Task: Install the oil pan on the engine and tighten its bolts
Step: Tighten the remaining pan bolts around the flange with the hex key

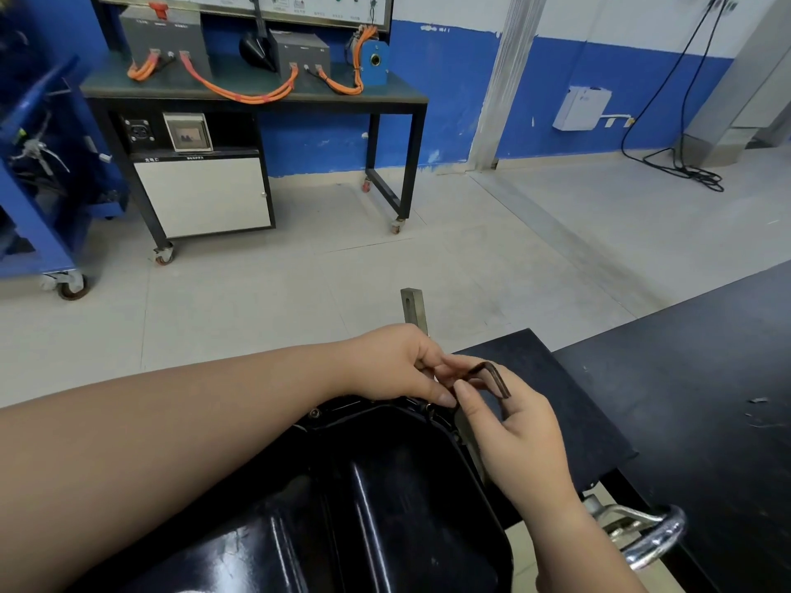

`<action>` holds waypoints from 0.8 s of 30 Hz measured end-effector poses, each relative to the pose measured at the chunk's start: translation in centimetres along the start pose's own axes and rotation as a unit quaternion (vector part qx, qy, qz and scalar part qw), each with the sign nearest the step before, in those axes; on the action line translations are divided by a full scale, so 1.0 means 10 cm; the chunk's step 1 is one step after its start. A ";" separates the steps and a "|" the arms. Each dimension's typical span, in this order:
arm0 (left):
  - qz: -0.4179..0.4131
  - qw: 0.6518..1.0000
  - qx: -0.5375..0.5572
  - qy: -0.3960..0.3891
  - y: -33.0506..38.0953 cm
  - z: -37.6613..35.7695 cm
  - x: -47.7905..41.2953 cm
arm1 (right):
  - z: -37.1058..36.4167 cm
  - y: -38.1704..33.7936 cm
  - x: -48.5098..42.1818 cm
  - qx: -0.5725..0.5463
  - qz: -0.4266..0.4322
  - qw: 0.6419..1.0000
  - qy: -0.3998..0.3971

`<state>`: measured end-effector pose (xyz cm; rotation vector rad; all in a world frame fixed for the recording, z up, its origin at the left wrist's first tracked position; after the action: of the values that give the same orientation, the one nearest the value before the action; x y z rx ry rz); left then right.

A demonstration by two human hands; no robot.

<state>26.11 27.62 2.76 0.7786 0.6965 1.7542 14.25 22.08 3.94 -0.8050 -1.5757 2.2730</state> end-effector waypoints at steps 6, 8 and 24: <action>0.003 1.000 0.014 -0.008 -0.02 -0.01 0.01 | 0.04 0.06 -0.02 0.022 -0.028 0.996 0.076; -0.001 1.000 0.007 -0.007 -0.02 -0.01 0.00 | 0.03 0.06 -0.02 0.028 -0.028 0.996 0.086; -0.006 1.000 0.003 -0.007 0.02 0.00 0.01 | 0.08 0.02 0.00 0.025 -0.030 0.996 0.076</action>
<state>25.95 27.69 2.91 0.7890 0.6953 1.7353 13.80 21.40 3.99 -0.8832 -1.4496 2.1468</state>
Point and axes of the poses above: each hand's wrist, its own x-axis away from the middle knuckle, its own z-axis out of the back of the hand, y = z × x, the point moved 6 cm from there along -x, towards the middle knuckle, and after that the axes turned 6 degrees about -x, right-handed, at the moved point
